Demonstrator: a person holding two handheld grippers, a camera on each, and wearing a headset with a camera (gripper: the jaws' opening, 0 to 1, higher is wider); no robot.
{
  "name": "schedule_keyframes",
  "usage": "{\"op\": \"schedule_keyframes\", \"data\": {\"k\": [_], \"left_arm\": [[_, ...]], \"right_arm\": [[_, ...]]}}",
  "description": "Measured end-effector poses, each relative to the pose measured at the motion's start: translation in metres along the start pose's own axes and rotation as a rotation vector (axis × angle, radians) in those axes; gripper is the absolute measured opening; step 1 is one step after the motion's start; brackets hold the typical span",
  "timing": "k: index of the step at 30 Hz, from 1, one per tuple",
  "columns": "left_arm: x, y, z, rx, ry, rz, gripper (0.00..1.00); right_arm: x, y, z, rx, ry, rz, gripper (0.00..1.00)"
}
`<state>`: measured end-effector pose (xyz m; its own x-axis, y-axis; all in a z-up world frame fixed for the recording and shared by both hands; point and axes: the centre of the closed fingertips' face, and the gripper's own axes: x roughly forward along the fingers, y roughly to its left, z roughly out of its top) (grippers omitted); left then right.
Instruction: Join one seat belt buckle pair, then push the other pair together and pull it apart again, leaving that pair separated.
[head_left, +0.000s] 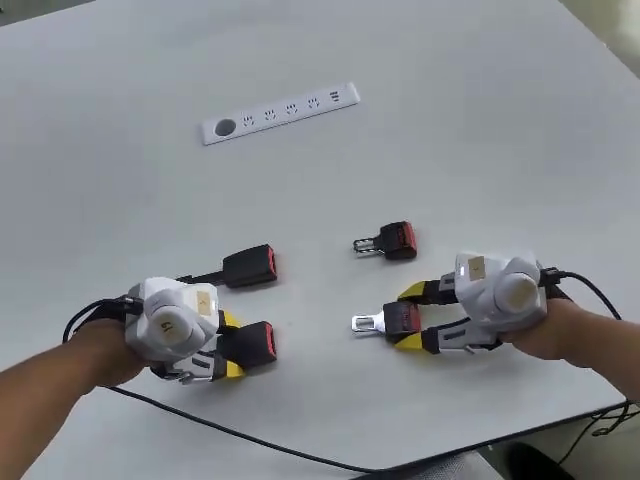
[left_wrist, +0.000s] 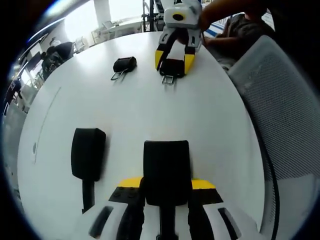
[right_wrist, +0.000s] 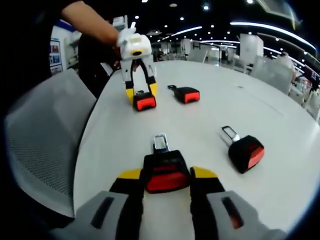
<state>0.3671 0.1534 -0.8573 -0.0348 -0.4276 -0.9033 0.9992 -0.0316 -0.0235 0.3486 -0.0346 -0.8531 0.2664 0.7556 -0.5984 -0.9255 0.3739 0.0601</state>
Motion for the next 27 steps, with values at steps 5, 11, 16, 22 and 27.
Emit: {"op": "schedule_keyframes", "data": {"k": [5, 11, 16, 22, 27], "left_arm": [[0.0, 0.0, 0.0, -0.001, 0.004, -0.001, 0.34], [0.0, 0.0, 0.0, 0.003, 0.013, -0.002, 0.34], [0.001, 0.0, 0.0, 0.015, 0.023, -0.008, 0.34], [0.001, -0.001, 0.0, 0.03, 0.034, -0.015, 0.34], [0.0, -0.001, 0.0, 0.037, 0.039, -0.017, 0.34]], "right_arm": [[0.013, 0.001, 0.009, 0.016, -0.025, -0.001, 0.35], [0.035, 0.008, 0.025, 0.0, -0.049, 0.012, 0.35], [0.05, 0.018, 0.038, 0.009, -0.069, 0.025, 0.35], [0.066, 0.021, 0.051, 0.016, -0.072, 0.04, 0.35], [0.074, 0.025, 0.057, 0.002, -0.06, 0.053, 0.35]]}}
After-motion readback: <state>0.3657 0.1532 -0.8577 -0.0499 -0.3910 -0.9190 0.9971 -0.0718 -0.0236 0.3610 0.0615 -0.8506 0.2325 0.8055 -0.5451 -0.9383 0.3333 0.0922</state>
